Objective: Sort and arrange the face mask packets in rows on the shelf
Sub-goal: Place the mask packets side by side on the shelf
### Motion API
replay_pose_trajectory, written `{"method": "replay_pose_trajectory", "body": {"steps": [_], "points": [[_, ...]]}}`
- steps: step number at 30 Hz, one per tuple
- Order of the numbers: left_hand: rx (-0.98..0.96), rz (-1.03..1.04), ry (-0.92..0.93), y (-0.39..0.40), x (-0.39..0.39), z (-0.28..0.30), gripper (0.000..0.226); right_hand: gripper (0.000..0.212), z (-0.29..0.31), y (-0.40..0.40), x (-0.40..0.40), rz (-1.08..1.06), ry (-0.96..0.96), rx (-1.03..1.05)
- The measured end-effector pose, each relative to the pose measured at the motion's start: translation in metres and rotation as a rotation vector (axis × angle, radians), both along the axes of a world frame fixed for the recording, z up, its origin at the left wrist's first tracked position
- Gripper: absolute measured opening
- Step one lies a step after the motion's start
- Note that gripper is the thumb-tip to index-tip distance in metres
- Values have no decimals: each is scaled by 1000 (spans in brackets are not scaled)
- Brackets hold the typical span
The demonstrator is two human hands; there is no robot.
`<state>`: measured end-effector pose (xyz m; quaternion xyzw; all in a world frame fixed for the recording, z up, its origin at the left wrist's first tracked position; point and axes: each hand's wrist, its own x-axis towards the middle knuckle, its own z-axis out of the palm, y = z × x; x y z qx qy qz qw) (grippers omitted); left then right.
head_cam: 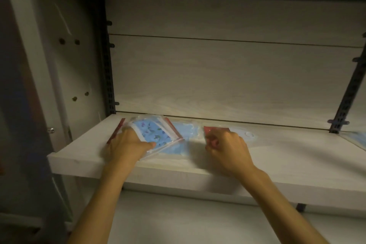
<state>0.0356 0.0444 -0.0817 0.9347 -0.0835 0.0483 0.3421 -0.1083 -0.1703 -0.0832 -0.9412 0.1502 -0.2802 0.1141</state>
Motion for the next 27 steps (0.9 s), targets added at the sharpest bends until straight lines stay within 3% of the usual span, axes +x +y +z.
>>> {"method": "replay_pose_trajectory", "body": {"steps": [3,8,11,14,17,21,23,27], "points": [[-128,19,-60,12,8,1,78,25,8,15,13,46,-4,42],[-714,42,142,30,20,6,80,20,15,31,63,85,4,120],[-892,-59,211,39,26,5,36,32,16,40,93,14,84,147],[-974,-134,194,42,33,0,32,59,6,44,108,-84,188,189],[-1033,-161,247,44,35,-2,25,65,-2,43,113,-103,216,260],[-1084,-177,324,48,37,-1,23,46,-3,30,111,-55,146,488],[-1068,-199,341,48,35,0,15,36,-1,25,106,-50,93,592],[-1012,-236,362,47,33,3,19,20,3,21,104,-59,-21,900]]}}
